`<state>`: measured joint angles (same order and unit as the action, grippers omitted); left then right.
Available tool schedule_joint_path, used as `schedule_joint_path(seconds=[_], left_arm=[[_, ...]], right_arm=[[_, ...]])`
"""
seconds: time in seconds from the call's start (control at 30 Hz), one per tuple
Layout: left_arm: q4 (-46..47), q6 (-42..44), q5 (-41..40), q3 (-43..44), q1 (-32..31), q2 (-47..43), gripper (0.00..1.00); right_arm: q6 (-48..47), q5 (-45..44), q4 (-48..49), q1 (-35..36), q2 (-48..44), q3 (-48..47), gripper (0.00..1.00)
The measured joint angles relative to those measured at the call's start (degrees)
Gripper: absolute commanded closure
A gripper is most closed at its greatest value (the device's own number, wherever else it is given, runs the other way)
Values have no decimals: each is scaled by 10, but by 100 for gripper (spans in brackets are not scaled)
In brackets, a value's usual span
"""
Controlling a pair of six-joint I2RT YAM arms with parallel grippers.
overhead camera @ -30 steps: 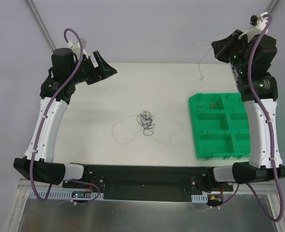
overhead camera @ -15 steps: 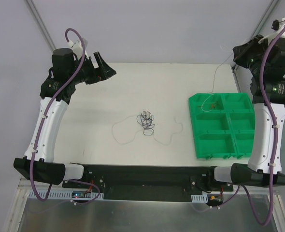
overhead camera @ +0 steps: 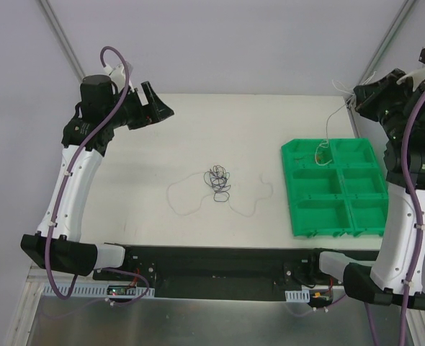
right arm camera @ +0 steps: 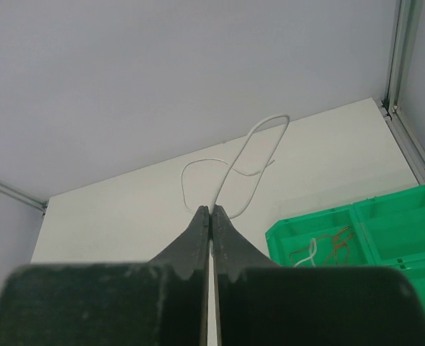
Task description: Untangle the cables
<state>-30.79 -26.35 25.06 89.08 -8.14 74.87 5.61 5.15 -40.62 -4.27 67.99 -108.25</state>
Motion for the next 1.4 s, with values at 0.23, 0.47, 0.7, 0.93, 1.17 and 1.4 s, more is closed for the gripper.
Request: schedule_joint_path(seconds=[0.23, 0.47, 0.7, 0.93, 1.17, 1.4], left_arm=[[-2, 0, 0, -17, 0, 0, 18], [-2, 0, 0, -17, 0, 0, 18], [-2, 0, 1, -18, 0, 0, 19], [-2, -4, 3, -41, 0, -16, 20], [-13, -2, -1, -116, -13, -87, 21], [-15, -11, 20, -120, -17, -82, 22]], right_arm=[[-1, 0, -1, -2, -38, 60, 100], [4, -12, 10, -5, -47, 200, 100], [18, -48, 6, -18, -45, 366, 100], [27, -40, -79, -33, 77, 389, 100], [33, -42, -106, -35, 167, 404, 100], [39, -78, -111, -37, 239, 389, 89]])
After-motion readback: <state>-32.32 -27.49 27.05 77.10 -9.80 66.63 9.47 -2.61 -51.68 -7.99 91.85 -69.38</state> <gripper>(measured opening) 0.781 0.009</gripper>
